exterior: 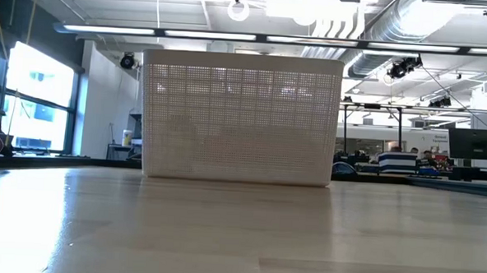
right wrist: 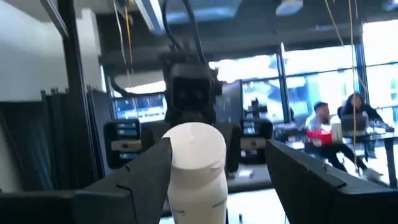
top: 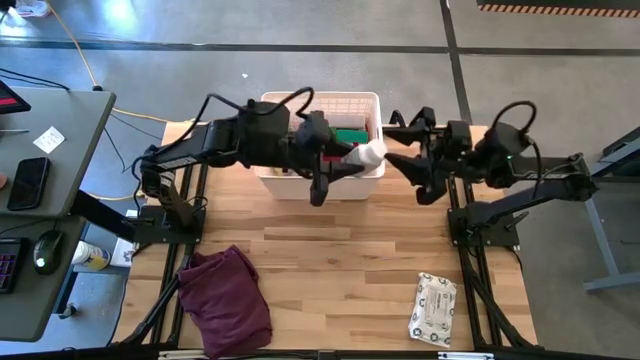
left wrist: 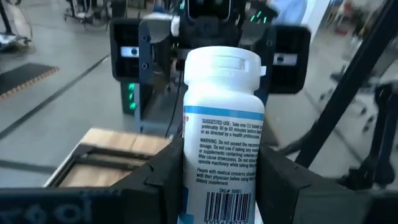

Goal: Pick & place medical supplies in basket/bin
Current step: Put the white medicine bottle into the white bin

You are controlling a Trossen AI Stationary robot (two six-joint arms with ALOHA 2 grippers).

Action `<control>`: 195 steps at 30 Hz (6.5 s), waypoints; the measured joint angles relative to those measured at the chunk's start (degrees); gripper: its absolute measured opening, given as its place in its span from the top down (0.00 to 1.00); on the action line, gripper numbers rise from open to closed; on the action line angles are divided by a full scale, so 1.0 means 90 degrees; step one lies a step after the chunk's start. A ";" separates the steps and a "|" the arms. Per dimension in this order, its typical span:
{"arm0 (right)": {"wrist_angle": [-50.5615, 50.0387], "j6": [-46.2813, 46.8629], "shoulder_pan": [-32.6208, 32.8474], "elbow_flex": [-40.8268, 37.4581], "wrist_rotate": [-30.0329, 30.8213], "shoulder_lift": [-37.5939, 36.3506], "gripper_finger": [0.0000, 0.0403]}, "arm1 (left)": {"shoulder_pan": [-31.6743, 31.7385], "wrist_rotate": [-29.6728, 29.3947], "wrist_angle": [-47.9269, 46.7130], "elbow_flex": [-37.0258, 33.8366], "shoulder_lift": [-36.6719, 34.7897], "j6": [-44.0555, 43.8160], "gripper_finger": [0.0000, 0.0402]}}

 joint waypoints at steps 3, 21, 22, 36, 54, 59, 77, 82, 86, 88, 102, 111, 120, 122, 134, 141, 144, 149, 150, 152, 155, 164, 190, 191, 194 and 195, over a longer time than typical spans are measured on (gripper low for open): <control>0.0189 -0.0060 0.0000 0.0000 -0.0117 0.0007 0.38 | 0.0003 -0.0006 0.0531 -0.0002 0.0000 -0.0139 0.53; 0.1170 0.0122 0.0007 -0.0036 -0.0156 0.0207 0.38 | 0.0201 0.0089 0.1594 0.0001 0.0015 -0.0428 0.53; 0.1236 0.0126 0.0007 -0.0036 -0.0136 0.0235 0.38 | 0.0199 0.0096 0.1576 0.0001 0.0015 -0.0428 0.53; 0.1458 0.0496 0.0004 -0.0019 -0.0159 0.0681 0.38 | 0.0202 0.0153 0.1545 0.0001 0.0032 -0.0426 0.53; 0.1399 0.0493 0.0007 -0.0029 -0.0246 0.0648 0.45 | 0.0199 0.0458 0.1558 0.0006 0.0262 -0.0780 0.52; 0.1314 0.0541 0.0007 -0.0028 -0.0226 0.0636 0.61 | 0.0202 0.0434 0.1534 0.0003 0.0262 -0.0730 0.51; -0.0949 0.0608 -0.0006 -0.0013 0.0408 0.0240 0.67 | 0.0447 0.0510 0.0196 0.0141 -0.0115 -0.0797 0.26; -0.1936 0.0754 0.0002 -0.0012 0.0157 0.0235 0.67 | 0.0659 0.1127 -0.0182 0.0120 -0.0165 -0.0782 0.24; -0.2758 0.1053 -0.0003 -0.0020 0.0008 0.0308 0.65 | 0.0651 0.1386 -0.0650 0.0132 -0.0202 -0.0609 0.25; -0.2854 0.1123 -0.0002 -0.0024 0.0000 0.0335 0.64 | 0.0651 0.1359 -0.1179 0.0132 -0.0205 -0.0420 0.25; -0.2910 0.1176 0.0000 -0.0019 -0.0462 0.0720 0.65 | 0.0653 0.1243 -0.1609 0.0126 0.0191 -0.0064 0.08; -0.2895 0.1227 0.0000 -0.0019 -0.0568 0.0884 0.67 | 0.0653 0.1248 -0.2461 0.0117 0.0452 0.0110 0.07; -0.3182 0.1234 -0.0009 -0.0019 -0.0654 0.0879 0.66 | 0.0653 0.1563 -0.2024 0.0122 0.0432 0.0086 0.22; -0.3207 0.1303 -0.0037 -0.0019 -0.0688 0.0879 0.66 | 0.0652 0.1681 -0.2111 0.0122 0.0457 0.0085 0.25; -0.3407 0.1446 -0.0083 -0.0019 -0.0984 0.0879 0.66 | 0.0653 0.1799 -0.2132 0.0125 0.0537 -0.0083 0.30; -0.3418 0.1494 -0.0083 -0.0019 -0.0991 0.0879 0.66 | 0.0647 0.1831 -0.2131 0.0125 0.0536 -0.0085 0.37; -0.3425 0.1494 -0.0083 -0.0019 -0.1000 0.0879 0.66 | 0.0644 0.1835 -0.2138 0.0125 0.0537 -0.0085 0.41; -0.3517 0.1545 -0.0078 -0.0034 -0.1037 0.0886 0.66 | 0.0651 0.2097 -0.2232 0.0129 0.0617 -0.0106 0.43; -0.3504 0.1544 -0.0078 -0.0034 -0.1053 0.0891 0.66 | 0.0642 0.2102 -0.2242 0.0129 0.0625 -0.0133 0.43; -0.3543 0.1509 -0.0078 -0.0034 -0.1071 0.0889 0.66 | 0.0589 0.2111 -0.2196 0.0134 0.0691 -0.0215 0.39; -0.3496 0.1502 -0.0078 -0.0032 -0.1065 0.0886 0.66 | 0.0563 0.2160 -0.2239 0.0117 0.0741 -0.0254 0.33; -0.3514 0.1513 -0.0083 -0.0020 -0.1025 0.0878 0.66 | 0.0568 0.2174 -0.2144 0.0122 0.0775 -0.0251 0.26; -0.4282 0.1304 -0.0182 -0.0010 -0.0257 0.0809 0.48 | 0.0908 0.1345 -0.2076 0.0112 0.0845 0.0146 0.48; -0.4428 0.1302 -0.0218 -0.0016 -0.0223 0.0799 0.47 | 0.0960 0.1312 -0.2043 0.0115 0.0845 0.0144 0.48; -0.4666 0.1315 -0.0335 -0.0035 -0.0096 0.0700 0.41 | 0.1124 0.1251 -0.2243 0.0123 0.0771 0.0146 0.48; -0.4788 0.1331 -0.0388 -0.0034 -0.0052 0.0627 0.39 | 0.1183 0.1241 -0.2353 0.0127 0.0762 0.0151 0.48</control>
